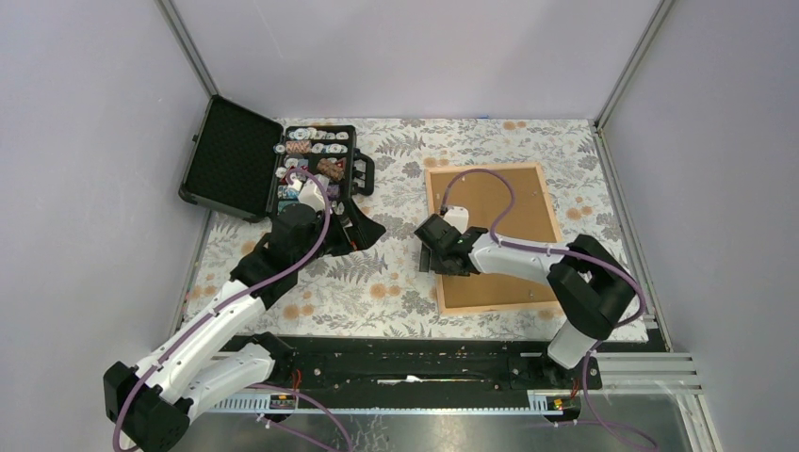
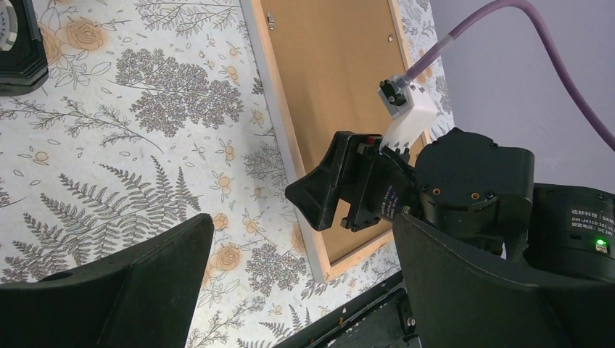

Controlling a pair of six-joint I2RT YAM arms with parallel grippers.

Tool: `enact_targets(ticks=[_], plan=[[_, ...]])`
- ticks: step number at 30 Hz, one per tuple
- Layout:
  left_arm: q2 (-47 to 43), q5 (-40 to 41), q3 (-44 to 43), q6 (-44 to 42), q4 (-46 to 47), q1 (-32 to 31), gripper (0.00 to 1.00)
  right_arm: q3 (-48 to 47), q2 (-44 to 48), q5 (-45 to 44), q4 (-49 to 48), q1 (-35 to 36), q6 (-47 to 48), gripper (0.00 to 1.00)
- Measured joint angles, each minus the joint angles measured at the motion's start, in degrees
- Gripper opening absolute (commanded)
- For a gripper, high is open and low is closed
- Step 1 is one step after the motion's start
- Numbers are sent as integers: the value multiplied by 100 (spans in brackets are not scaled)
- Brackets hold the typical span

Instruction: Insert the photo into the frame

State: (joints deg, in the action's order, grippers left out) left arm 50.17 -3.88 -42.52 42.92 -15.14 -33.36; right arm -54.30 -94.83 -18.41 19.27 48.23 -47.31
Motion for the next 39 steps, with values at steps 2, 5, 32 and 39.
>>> enact_targets(ticks=[2,5,32,39], plan=[[0,11,0,0,-28,4,99,-90,-116,-144,0,66,66,69],[0,22,0,-2,-52,9,99,-151,-212,-321,22,140,168,59],[560,15,-741,-369,-219,9,99,116,533,203,-254,291,1113,72],[732,17,-1126,-535,-212,11,99,111,457,197,-74,291,1217,73]])
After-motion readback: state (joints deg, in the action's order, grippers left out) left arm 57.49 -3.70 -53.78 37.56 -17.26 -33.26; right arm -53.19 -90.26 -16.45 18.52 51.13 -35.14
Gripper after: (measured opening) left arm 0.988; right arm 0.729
